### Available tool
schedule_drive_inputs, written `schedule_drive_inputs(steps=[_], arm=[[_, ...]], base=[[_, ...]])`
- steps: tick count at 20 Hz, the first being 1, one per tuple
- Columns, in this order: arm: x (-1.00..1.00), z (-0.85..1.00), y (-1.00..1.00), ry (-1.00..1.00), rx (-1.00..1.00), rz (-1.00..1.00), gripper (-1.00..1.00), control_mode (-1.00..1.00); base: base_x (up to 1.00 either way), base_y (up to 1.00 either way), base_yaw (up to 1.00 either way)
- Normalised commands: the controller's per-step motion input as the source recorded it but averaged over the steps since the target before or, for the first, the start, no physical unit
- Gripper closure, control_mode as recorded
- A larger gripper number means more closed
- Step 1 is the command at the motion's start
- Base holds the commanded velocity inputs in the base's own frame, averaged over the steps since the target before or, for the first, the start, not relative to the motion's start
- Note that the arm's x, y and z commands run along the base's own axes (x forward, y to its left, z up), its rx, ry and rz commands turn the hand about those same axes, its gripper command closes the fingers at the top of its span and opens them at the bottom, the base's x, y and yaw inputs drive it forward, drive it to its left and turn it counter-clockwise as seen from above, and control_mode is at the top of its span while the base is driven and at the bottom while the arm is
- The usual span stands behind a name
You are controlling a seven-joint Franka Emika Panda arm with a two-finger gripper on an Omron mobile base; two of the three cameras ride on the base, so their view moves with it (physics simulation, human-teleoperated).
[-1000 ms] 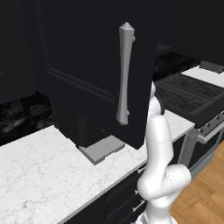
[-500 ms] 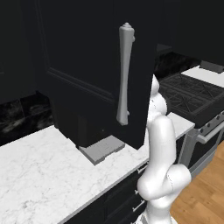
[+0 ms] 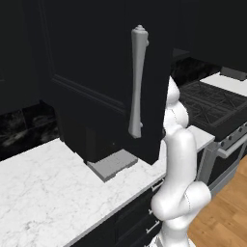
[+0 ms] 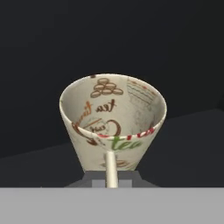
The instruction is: Gather all objects into one cabinet and sort the glasses and bowls to opposite sides.
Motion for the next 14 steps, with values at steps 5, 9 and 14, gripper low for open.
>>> schedule_drive_inputs(steps=[5, 9, 14], arm=[[-0.73, 0.52, 0.0, -0.39, -0.04, 0.0, 1.0, -1.0], [-0.82, -0.03, -0.09, -0.19, -0.03, 0.0, 1.0, -1.0], [-1.0, -0.35, -0.54, 0.01, 0.0, 0.06, 1.0, -1.0]], base=[[0.0, 0.0, 0.0], [0.0, 0.0, 0.0], [0.0, 0.0, 0.0]])
